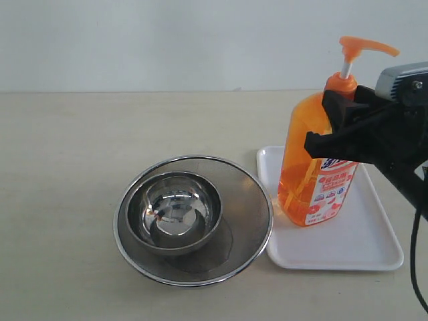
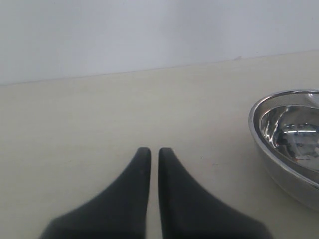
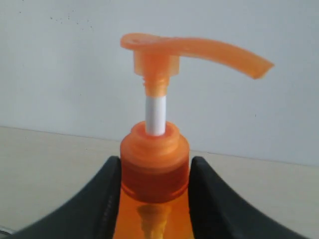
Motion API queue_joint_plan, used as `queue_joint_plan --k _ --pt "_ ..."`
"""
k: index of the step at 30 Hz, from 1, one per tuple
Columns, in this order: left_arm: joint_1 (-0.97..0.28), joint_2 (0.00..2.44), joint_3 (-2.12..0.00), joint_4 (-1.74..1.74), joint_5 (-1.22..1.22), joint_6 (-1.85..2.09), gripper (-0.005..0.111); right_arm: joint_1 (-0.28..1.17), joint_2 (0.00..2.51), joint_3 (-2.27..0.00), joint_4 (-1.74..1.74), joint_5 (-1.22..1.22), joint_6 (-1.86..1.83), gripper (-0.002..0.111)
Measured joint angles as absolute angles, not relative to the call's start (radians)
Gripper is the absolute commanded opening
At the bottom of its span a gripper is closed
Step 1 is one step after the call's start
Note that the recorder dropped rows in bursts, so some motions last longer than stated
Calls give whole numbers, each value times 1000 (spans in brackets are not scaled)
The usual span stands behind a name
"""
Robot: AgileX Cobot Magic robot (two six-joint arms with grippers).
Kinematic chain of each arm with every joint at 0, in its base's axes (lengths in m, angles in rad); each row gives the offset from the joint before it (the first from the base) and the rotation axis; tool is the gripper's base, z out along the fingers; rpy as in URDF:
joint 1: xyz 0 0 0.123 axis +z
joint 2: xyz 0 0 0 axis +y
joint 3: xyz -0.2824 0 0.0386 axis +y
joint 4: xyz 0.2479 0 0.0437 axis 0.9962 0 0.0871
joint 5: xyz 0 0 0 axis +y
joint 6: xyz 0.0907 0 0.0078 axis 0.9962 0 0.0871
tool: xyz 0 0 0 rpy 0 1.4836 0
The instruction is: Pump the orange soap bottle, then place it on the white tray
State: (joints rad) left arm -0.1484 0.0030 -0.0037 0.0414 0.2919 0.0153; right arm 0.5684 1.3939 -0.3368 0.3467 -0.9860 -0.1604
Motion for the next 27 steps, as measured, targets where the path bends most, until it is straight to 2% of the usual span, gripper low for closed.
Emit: queue_joint_plan --k 8,16,22,23,25,26,27 --pt "-148 3 -4 41 292 15 5 568 1330 -331 275 -905 -168 0" --pt "-148 3 -4 41 292 15 5 568 1127 -416 264 -619 -325 0" --pt "-148 3 -4 41 292 15 5 568 1088 -475 281 -448 -416 2" --pt "-148 3 -4 41 292 15 5 568 1088 -475 304 -440 -416 9" --pt "-148 3 -4 41 292 15 5 568 1088 -475 332 -436 -418 43" --pt "-148 3 -4 41 292 15 5 568 1088 -475 338 -432 -418 71" --pt "-148 3 -4 41 292 15 5 568 1088 -475 349 -413 -414 80"
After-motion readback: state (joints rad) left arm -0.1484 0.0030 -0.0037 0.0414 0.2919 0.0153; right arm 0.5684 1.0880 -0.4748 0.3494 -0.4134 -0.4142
